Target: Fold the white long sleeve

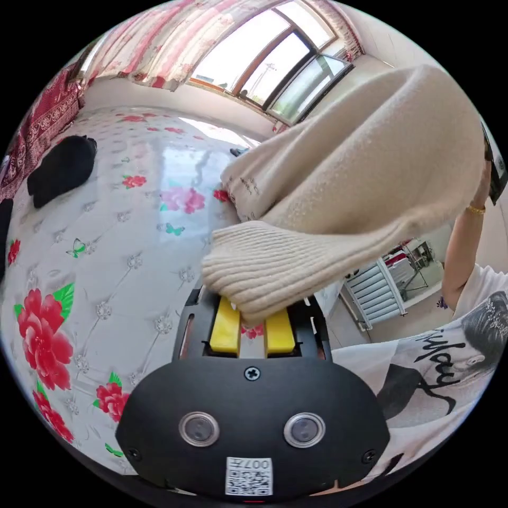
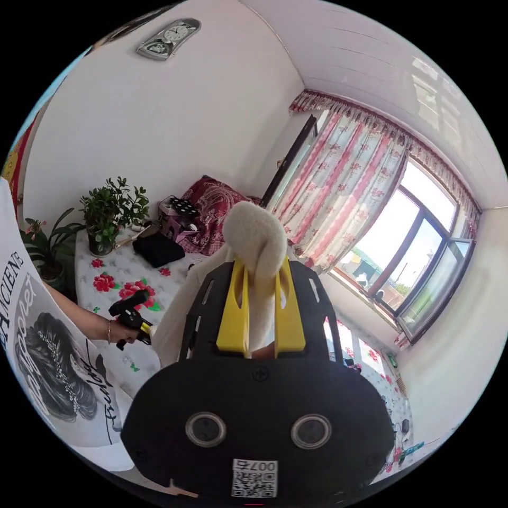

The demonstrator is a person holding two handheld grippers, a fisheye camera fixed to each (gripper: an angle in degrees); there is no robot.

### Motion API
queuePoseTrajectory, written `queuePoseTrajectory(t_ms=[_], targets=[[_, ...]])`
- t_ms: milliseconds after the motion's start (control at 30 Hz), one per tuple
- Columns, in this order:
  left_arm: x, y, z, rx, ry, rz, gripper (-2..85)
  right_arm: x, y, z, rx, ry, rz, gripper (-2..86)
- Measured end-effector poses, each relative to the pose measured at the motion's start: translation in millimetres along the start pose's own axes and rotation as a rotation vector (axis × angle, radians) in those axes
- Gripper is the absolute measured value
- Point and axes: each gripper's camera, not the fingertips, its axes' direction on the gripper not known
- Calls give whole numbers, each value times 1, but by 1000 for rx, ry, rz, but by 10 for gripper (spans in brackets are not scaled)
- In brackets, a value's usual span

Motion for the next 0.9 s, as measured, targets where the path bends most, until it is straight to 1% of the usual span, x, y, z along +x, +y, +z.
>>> queuePoseTrajectory(t_ms=[33, 67, 133, 167, 233, 267, 333, 400, 467, 533, 567, 600, 633, 667, 700, 733, 767, 800, 833, 867, 900], targets=[[4, -6, -37, 79, -58, -3, 39, 10, 3, -16, 11, 50, 19, 35], [6, -9, -58, 119, -84, -13, 38, 24, 7, -34, 28, 89, 55, 34], [18, -19, -145, 287, -157, -21, 38, 48, 14, -63, 73, 136, 132, 32], [25, -22, -167, 340, -163, -3, 38, 63, 19, -84, 119, 150, 183, 31], [68, -32, -246, 533, -250, 115, 40, 83, 26, -113, 207, 147, 242, 30], [81, -36, -262, 566, -284, 152, 41, 95, 29, -128, 253, 131, 270, 30], [129, -54, -300, 650, -407, 286, 42, 111, 30, -140, 303, 96, 304, 30], [156, -72, -315, 691, -459, 350, 43, 126, 30, -143, 340, 89, 335, 30], [176, -94, -320, 714, -509, 386, 43, 150, 29, -131, 344, 64, 382, 32], [191, -136, -311, 716, -577, 401, 46, 173, 29, -106, 326, 40, 431, 35], [192, -150, -305, 713, -593, 394, 48, 191, 30, -82, 298, 31, 475, 37], [189, -181, -288, 685, -647, 380, 51, 199, 31, -68, 279, 36, 494, 40], [179, -220, -258, 606, -718, 371, 56, 216, 34, -34, 229, 65, 530, 44], [170, -240, -240, 543, -743, 358, 63, 234, 40, 8, 146, 95, 566, 51], [145, -278, -201, 385, -753, 288, 75, 242, 44, 32, 89, 109, 583, 55], [113, -304, -159, 204, -745, 196, 96, 259, 60, 81, -45, 126, 632, 66], [97, -310, -139, 123, -750, 157, 107, 273, 86, 131, -211, 134, 689, 77], [67, -308, -105, 3, -787, 84, 118, 277, 101, 153, -298, 139, 718, 81], [44, -291, -82, -40, -829, 40, 125, 278, 135, 186, -441, 145, 759, 89], [35, -280, -72, -48, -843, 33, 126, 270, 169, 207, -520, 134, 774, 93], [18, -252, -54, -69, -860, 21, 126, 263, 186, 214, -540, 112, 767, 95]])
